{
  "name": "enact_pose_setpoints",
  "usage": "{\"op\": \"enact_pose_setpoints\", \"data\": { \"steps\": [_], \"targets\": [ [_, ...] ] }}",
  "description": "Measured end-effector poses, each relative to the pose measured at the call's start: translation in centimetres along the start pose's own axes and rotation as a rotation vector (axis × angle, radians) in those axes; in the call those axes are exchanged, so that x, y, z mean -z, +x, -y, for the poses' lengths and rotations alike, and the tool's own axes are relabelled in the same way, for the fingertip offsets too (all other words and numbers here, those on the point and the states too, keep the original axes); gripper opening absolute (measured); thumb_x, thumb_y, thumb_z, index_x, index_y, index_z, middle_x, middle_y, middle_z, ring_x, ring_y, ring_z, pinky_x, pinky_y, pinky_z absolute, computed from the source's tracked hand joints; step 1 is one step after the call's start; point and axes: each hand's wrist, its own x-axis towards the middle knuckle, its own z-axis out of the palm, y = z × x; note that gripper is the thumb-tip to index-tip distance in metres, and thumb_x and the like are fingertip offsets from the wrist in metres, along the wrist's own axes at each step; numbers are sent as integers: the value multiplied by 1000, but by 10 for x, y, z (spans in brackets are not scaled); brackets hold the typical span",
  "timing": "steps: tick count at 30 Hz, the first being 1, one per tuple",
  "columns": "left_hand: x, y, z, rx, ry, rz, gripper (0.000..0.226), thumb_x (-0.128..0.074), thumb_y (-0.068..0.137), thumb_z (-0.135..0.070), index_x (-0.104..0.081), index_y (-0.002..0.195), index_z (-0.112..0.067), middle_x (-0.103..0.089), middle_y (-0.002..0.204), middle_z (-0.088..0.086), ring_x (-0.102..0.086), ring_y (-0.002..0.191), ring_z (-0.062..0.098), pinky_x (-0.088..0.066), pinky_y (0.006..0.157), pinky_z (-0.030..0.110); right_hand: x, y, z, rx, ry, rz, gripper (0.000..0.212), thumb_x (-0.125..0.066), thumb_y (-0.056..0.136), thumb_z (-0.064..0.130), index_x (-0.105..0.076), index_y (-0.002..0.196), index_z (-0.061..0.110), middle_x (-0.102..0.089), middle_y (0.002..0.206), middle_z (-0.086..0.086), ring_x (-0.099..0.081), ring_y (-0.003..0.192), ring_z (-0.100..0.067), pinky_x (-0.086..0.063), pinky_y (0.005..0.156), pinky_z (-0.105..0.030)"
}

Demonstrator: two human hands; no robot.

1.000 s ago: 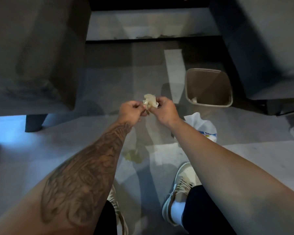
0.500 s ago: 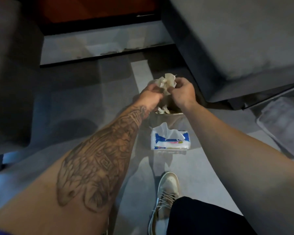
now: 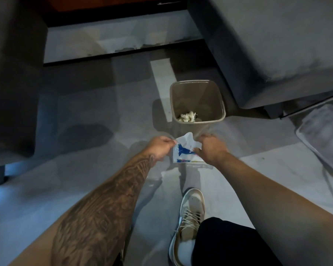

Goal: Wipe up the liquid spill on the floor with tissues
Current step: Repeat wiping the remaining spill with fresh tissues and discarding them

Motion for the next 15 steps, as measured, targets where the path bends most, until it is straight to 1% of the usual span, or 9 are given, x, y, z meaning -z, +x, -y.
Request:
{"op": "enact_pose_setpoints", "data": {
  "steps": [3,4,6,7,9,11,12,13,15],
  "targets": [
    [1,-5,0,55,54,72,31,-57,100,-42,-62,120,-18,-66,120,1,-64,106,21,-53,83,37,2,2,1,4,114,-79,26,-54,96,39,-71,102,20,-71,101,-7,-64,89,-26,-57,78,-40],
    [0,-5,-2,73,45,85,38,-55,100,-44,-60,126,-17,-66,121,1,-64,106,20,-54,85,39,7,2,3,-14,176,-105,25,-53,95,38,-70,94,20,-71,91,-6,-63,82,-26,-56,72,-39],
    [-3,-9,-7,101,1,116,47,-53,99,-51,-59,129,-15,-66,123,2,-66,104,20,-54,89,41,19,-1,9,-49,266,-172,24,-52,91,37,-64,82,19,-66,77,-3,-60,73,-26,-49,61,-32],
    [-5,-10,-10,112,-31,133,50,-52,99,-55,-60,127,-14,-66,124,3,-67,104,20,-55,89,41,25,-3,13,-36,292,-217,23,-52,89,36,-62,79,19,-64,73,-1,-59,71,-25,-44,59,-30],
    [-7,-11,-16,109,-126,160,60,-49,97,-62,-61,126,-11,-65,126,5,-68,104,20,-55,87,41,36,-9,22,65,337,-323,17,-54,88,32,-59,75,21,-60,73,4,-56,70,-22,-38,59,-29],
    [-6,-13,-21,86,-231,175,73,-42,94,-70,-56,134,-10,-62,130,8,-67,107,22,-55,84,40,45,-17,34,196,386,-390,20,-58,88,26,-49,70,27,-47,68,11,-48,68,-18,-31,62,-28],
    [-4,-12,-23,74,-288,183,79,-39,92,-75,-55,136,-11,-62,130,8,-66,106,21,-54,82,40,48,-22,41,256,409,-408,23,-60,88,23,-47,69,27,-43,66,12,-46,67,-16,-30,62,-27],
    [-1,-12,-25,65,-355,199,83,-36,90,-79,-57,135,-13,-64,126,7,-66,103,20,-53,81,40,51,-25,49,300,441,-412,22,-60,87,21,-49,69,24,-42,65,12,-45,66,-15,-30,61,-28],
    [9,-12,-27,53,-489,233,82,-36,86,-83,-66,119,-15,-70,106,4,-66,92,18,-53,81,39,52,-30,64,375,486,-398,12,-62,87,24,-63,77,19,-50,73,11,-48,69,-13,-37,62,-30]
  ]
}}
